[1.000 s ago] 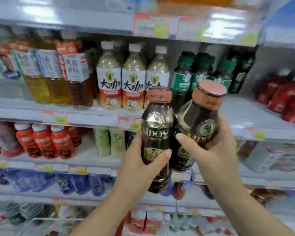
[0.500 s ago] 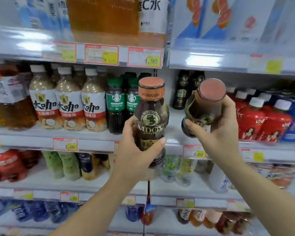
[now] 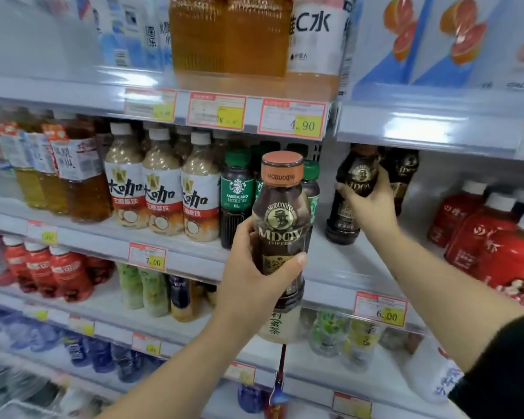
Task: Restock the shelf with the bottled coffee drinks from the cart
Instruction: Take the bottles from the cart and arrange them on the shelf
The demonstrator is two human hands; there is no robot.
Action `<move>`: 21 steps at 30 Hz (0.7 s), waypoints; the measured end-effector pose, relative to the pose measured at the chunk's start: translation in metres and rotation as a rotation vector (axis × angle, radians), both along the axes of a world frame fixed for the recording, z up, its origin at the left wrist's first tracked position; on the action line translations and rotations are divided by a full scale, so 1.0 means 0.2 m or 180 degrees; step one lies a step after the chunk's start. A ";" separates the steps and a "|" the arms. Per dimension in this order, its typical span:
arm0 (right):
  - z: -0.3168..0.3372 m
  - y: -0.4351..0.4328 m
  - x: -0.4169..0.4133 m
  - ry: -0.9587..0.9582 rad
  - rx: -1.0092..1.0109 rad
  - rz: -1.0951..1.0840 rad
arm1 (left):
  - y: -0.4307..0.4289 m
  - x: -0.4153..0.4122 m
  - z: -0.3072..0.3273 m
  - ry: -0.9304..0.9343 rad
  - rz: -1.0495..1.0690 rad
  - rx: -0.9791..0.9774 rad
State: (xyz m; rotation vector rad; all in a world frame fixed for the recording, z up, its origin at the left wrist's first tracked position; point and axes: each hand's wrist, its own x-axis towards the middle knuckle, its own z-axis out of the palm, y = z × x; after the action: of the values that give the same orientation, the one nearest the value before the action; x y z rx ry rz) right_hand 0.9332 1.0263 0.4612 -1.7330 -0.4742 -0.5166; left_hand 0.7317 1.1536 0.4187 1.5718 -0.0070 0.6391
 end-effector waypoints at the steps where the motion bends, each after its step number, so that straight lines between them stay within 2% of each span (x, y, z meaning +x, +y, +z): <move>1: 0.00 0.02 0.06 0.0124 0.0091 0.0022 | 0.01 0.00 0.00 0.0014 0.0021 0.0009; 6: -0.01 0.06 0.25 0.0377 -0.0150 0.0118 | 0.04 0.01 0.00 0.0065 0.0141 0.0036; 8: -0.07 0.04 0.28 0.0575 -0.0669 0.0095 | 0.05 0.00 0.00 0.0087 0.0129 0.0008; 9: -0.12 0.02 0.29 0.0657 -0.1139 -0.0018 | 0.06 0.00 0.00 0.0088 0.0115 0.0005; 11: -0.19 -0.02 0.29 0.0653 -0.1956 -0.0203 | 0.07 0.01 0.00 0.0080 0.0104 0.0015; 12: -0.21 -0.03 0.30 0.0629 -0.2123 -0.0226 | 0.07 0.02 0.01 0.0075 0.0117 0.0037; 21: -0.18 0.11 0.50 0.0794 -0.2263 -0.0839 | 0.09 0.08 0.04 0.0015 0.0124 0.0156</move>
State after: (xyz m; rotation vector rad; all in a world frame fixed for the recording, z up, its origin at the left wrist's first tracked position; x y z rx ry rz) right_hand 1.0334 1.0483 0.4254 -2.5293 -0.2598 -0.3203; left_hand 0.7478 1.1709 0.4265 1.6242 0.0116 0.6702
